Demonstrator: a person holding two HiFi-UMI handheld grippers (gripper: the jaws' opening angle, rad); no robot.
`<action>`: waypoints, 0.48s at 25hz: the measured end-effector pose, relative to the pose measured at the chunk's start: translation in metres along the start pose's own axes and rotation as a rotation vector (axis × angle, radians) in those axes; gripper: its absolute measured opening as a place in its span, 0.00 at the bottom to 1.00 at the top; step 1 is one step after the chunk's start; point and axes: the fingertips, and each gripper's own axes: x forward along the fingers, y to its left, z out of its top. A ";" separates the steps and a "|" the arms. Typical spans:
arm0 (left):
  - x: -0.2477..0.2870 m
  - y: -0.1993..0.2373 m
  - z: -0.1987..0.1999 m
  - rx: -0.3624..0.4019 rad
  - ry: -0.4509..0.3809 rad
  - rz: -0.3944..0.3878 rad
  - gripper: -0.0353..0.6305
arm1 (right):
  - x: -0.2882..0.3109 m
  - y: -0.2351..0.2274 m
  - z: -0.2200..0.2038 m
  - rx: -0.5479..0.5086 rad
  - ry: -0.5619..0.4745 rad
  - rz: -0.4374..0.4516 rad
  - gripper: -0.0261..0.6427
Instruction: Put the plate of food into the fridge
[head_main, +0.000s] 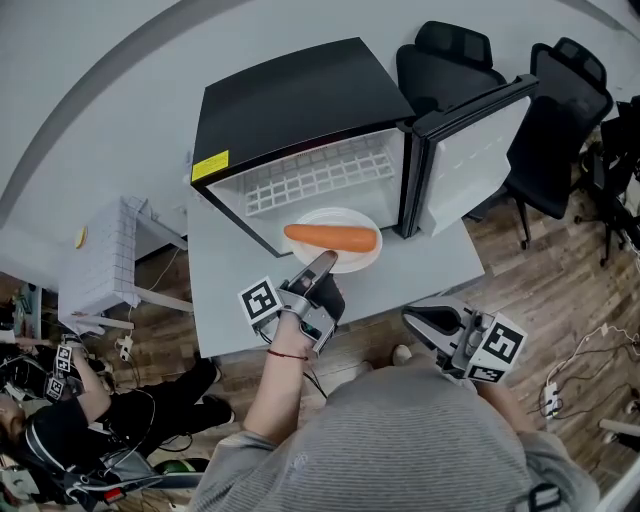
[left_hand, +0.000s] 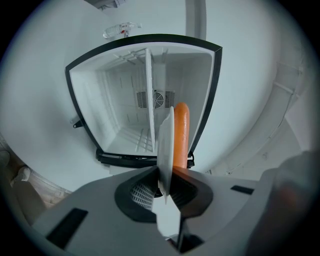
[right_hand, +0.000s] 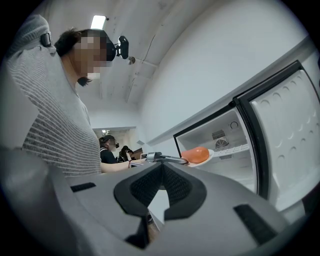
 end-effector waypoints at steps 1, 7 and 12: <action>0.002 0.000 0.001 0.001 -0.002 0.002 0.13 | -0.001 -0.001 0.000 0.000 0.000 -0.002 0.06; 0.012 0.003 0.011 0.011 -0.018 0.020 0.13 | -0.008 -0.006 0.000 0.004 -0.005 -0.016 0.06; 0.021 0.007 0.024 0.018 -0.035 0.036 0.13 | -0.011 -0.011 0.000 0.007 -0.008 -0.026 0.06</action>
